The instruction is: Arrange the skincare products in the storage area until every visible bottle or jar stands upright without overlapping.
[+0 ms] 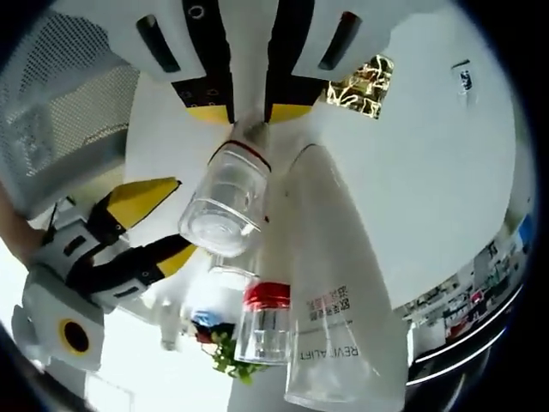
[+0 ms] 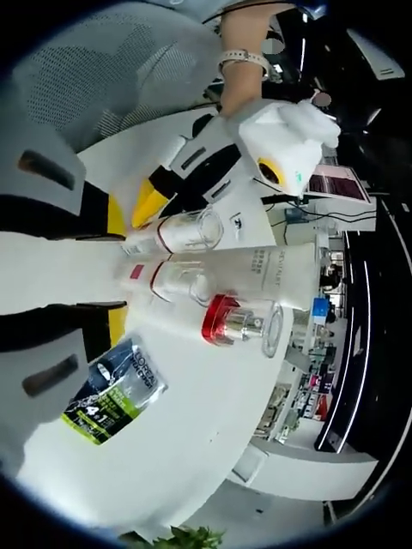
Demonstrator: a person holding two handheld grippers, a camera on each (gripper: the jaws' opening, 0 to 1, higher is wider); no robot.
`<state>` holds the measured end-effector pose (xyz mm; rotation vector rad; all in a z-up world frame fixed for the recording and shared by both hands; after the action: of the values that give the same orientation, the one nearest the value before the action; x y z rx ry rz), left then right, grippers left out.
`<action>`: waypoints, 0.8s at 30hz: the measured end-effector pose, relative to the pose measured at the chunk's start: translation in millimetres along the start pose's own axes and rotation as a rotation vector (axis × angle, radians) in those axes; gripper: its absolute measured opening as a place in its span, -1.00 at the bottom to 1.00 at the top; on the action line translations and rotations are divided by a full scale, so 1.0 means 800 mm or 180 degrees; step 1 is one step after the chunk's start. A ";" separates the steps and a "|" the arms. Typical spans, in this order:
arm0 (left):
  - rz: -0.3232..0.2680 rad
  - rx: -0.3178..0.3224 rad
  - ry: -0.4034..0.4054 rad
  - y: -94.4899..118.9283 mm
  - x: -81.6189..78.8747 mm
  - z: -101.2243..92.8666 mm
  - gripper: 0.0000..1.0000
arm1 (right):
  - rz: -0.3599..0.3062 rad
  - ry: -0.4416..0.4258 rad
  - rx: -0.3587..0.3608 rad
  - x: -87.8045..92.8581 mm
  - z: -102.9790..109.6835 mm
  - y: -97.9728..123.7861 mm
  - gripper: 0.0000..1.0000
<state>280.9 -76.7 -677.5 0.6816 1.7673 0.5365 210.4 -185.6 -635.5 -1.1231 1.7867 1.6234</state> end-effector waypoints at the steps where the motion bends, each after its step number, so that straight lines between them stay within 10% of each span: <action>1: -0.0010 -0.0005 0.0011 0.000 0.000 0.000 -0.78 | -0.0008 -0.0003 -0.0010 -0.001 0.000 -0.001 -0.49; 24: -0.0198 -0.0162 0.0200 -0.006 -0.009 0.010 -0.79 | 0.0239 0.0185 -0.0211 0.005 -0.002 -0.037 -0.66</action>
<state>289.4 -85.1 -678.1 0.5778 1.8211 0.5639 232.7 -187.0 -655.1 -1.1563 1.8445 1.7214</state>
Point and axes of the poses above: the point that each gripper's makers call its tool centre point, and the gripper's own axes: y roughly backward along the fingers, z roughly to its left, x roughly out of its underside, the point moved 6 cm from there along y, roughly backward along the fingers, and after that the axes turned 12 degrees about x, right-handed, at the moved point
